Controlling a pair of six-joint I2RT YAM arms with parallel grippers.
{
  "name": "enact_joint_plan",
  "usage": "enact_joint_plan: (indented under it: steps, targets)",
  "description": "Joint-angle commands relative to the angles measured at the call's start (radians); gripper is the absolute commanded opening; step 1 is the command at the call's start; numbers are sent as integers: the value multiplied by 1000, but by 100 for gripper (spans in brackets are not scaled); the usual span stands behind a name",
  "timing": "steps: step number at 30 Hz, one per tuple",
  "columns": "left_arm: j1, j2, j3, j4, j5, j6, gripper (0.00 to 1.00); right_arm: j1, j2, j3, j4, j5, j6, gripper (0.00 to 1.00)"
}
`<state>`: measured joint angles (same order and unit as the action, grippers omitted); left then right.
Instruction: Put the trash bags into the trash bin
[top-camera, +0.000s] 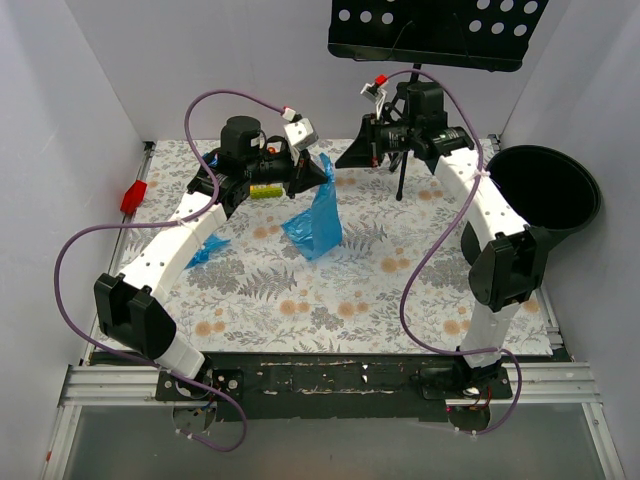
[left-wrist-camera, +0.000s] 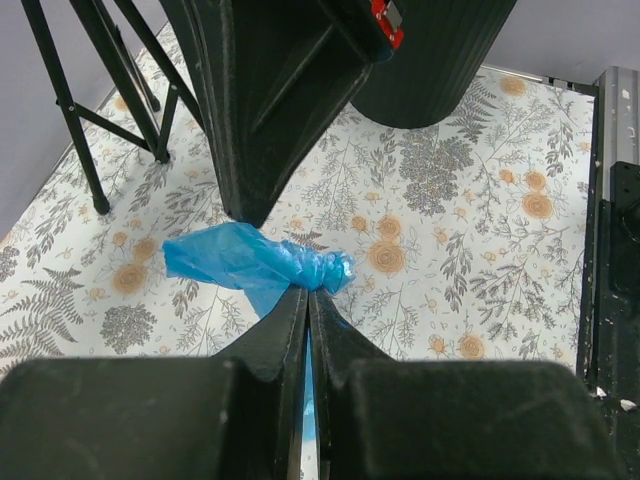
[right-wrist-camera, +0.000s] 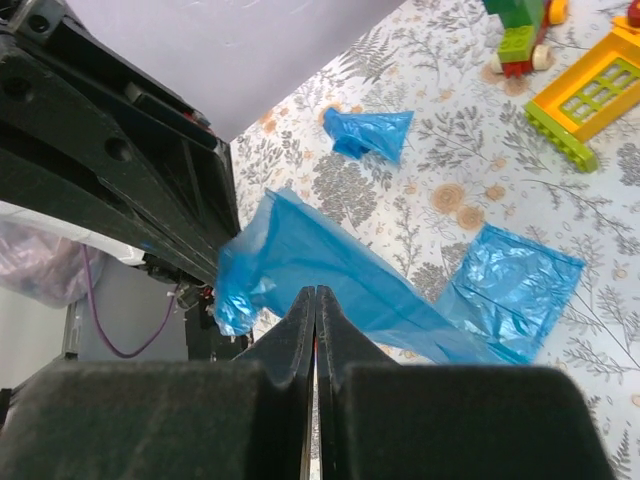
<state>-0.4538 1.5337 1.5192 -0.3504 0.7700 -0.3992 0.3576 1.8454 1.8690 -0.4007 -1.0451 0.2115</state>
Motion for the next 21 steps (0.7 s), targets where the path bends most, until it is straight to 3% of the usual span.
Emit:
enact_joint_plan:
  steps: [1,5,8,11,13,15,21]
  targets:
    - [-3,-40,-11,21,-29,10,0,-28,-32,16,-35,42,-50,1]
    - [-3,-47,-20,34,-55,8,0,-42,-41,18,-93,138,-99,1]
    - [-3,-53,-27,36,-54,11,0,-65,-54,-10,-29,58,-63,1]
    - [-3,-55,-31,33,-25,10,0,-52,-49,-8,80,-58,49,41]
    - [-5,-50,-36,33,0,7,0,-28,-35,18,102,-76,74,53]
    - [-3,-46,-33,31,14,3,0,-5,-18,38,112,-69,95,57]
    - [-3,-41,-13,28,15,5,0,26,15,71,100,-46,88,57]
